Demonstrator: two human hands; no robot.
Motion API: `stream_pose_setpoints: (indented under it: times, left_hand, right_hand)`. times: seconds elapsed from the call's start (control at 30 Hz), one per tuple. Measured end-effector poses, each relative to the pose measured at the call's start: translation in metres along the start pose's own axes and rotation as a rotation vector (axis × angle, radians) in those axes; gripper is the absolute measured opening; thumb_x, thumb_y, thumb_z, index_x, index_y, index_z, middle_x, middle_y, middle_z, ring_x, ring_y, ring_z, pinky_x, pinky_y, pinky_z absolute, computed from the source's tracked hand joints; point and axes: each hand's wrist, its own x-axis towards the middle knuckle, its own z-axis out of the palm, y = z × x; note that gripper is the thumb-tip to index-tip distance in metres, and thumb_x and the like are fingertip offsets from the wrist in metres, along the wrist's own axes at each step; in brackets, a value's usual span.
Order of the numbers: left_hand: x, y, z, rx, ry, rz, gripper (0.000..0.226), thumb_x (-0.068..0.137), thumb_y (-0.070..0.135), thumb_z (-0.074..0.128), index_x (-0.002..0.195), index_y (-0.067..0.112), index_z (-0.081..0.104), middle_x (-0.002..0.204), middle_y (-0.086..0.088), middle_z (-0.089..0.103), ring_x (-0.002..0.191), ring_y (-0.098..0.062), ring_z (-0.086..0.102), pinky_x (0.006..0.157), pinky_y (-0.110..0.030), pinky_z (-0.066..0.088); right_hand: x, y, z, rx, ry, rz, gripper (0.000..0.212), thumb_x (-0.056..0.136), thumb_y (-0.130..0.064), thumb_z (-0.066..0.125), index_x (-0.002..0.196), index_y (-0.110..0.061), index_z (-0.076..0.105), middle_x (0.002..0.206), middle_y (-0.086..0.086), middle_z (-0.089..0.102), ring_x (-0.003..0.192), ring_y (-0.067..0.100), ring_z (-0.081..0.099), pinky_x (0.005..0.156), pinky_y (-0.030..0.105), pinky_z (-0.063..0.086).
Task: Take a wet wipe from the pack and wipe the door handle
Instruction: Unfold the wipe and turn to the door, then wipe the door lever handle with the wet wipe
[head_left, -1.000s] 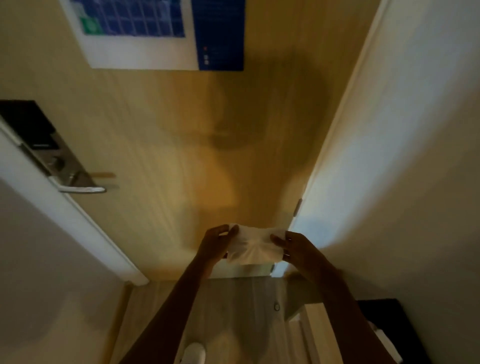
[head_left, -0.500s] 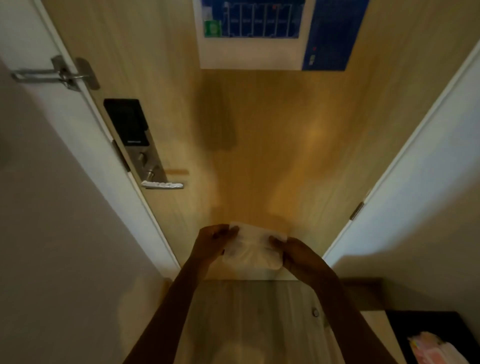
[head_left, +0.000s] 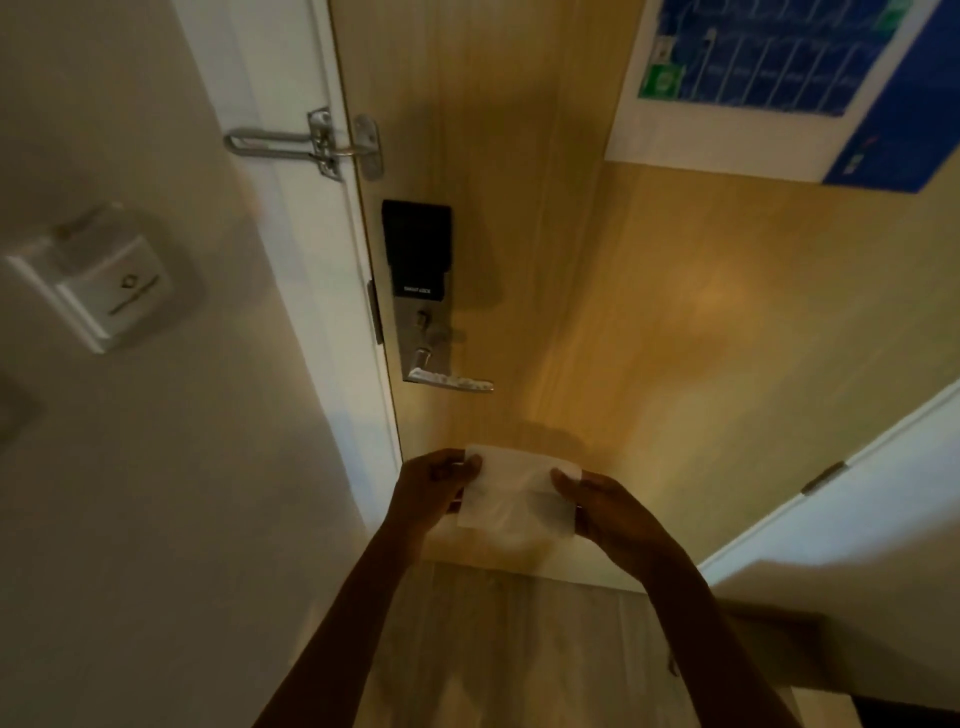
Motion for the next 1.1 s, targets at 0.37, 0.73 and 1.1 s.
stream_pose_setpoints:
  times: [0.37,0.73,1.1]
  left_hand:
    - [0.008,-0.015,-0.002,-0.188,0.114,-0.052,0.035,0.085,0.025,0.068,0.114,0.005,0.062,0.109,-0.012,0.070,0.093,-0.025,0.072,0.082,-0.042,0.059]
    - [0.025,-0.037,0.006,-0.277,0.082,-0.113,0.032,0.080,0.026,0.074,0.106,0.009,0.066,0.102,-0.009,0.074,0.090,-0.022,0.074,0.082,-0.038,0.059]
    - [0.078,-0.035,-0.022,-0.082,-0.027,-0.085,0.031,0.082,0.026,0.071,0.108,0.010,0.064,0.100,-0.008,0.075,0.084,-0.020,0.074,0.074,-0.033,0.060]
  right_hand:
    - [0.068,-0.057,0.007,-0.618,0.239,-0.469,0.024,0.085,-0.024,0.072,0.104,-0.010,0.072,0.093,0.001,0.071,0.079,0.014,0.067,0.063,0.015,0.048]
    - [0.117,-0.091,0.032,-0.849,0.100,-0.737,0.005,0.083,-0.015,0.072,0.087,-0.011,0.075,0.082,-0.005,0.068,0.069,-0.005,0.062,0.062,0.005,0.045]
    - [0.166,-0.108,0.068,-0.967,0.119,-0.825,0.007,0.083,-0.014,0.072,0.089,-0.013,0.076,0.088,-0.002,0.072,0.072,0.001,0.060,0.068,0.006,0.044]
